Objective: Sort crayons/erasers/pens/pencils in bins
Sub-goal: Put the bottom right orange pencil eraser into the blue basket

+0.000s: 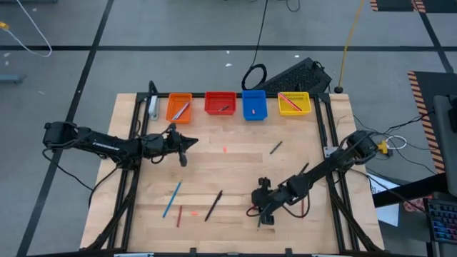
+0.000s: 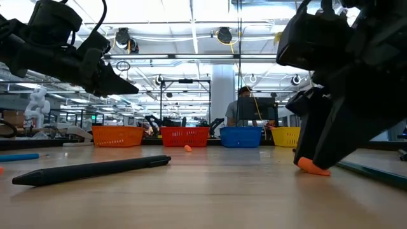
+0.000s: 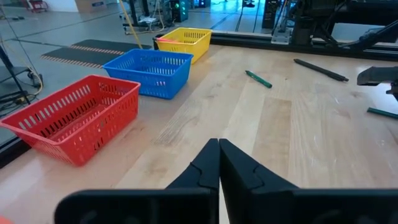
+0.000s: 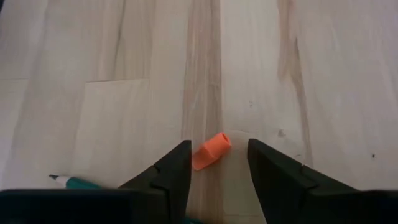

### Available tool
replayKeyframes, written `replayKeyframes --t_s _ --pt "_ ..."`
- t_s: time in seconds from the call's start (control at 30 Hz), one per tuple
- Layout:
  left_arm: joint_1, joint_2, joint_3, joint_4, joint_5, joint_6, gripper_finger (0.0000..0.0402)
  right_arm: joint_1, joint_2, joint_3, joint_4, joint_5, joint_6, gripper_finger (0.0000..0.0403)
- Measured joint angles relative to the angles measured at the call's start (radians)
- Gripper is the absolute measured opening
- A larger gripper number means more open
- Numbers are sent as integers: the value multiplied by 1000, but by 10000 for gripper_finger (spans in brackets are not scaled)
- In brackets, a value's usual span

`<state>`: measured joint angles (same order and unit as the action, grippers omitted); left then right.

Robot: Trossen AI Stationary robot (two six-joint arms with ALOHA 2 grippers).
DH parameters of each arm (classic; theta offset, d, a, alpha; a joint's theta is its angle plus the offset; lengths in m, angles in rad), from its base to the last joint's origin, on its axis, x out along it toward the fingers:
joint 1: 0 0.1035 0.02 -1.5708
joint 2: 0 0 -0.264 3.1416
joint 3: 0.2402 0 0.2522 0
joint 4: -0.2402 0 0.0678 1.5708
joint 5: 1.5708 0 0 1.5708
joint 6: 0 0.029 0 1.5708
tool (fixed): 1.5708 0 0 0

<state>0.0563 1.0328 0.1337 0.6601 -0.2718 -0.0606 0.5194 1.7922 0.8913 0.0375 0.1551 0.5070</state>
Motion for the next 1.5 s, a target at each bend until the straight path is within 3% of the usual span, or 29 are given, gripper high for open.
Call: replayKeyframes --t_s 0.53,0.8,1.03,1.23,1.5 --pt "0 0 0 -1 0 -1 18 -2 5 1 10 -3 -41 39" --pt "0 0 0 -1 0 -2 4 -14 -15 -1 17 -4 -57 27" --pt "0 0 0 1 0 -10 17 -67 -100 -1 8 -3 -153 27" --pt "0 0 0 2 0 -9 4 -193 -248 -1 -44 57 -343 27" --pt "0 0 0 4 0 -8 8 -493 -372 38 -89 158 -534 27"
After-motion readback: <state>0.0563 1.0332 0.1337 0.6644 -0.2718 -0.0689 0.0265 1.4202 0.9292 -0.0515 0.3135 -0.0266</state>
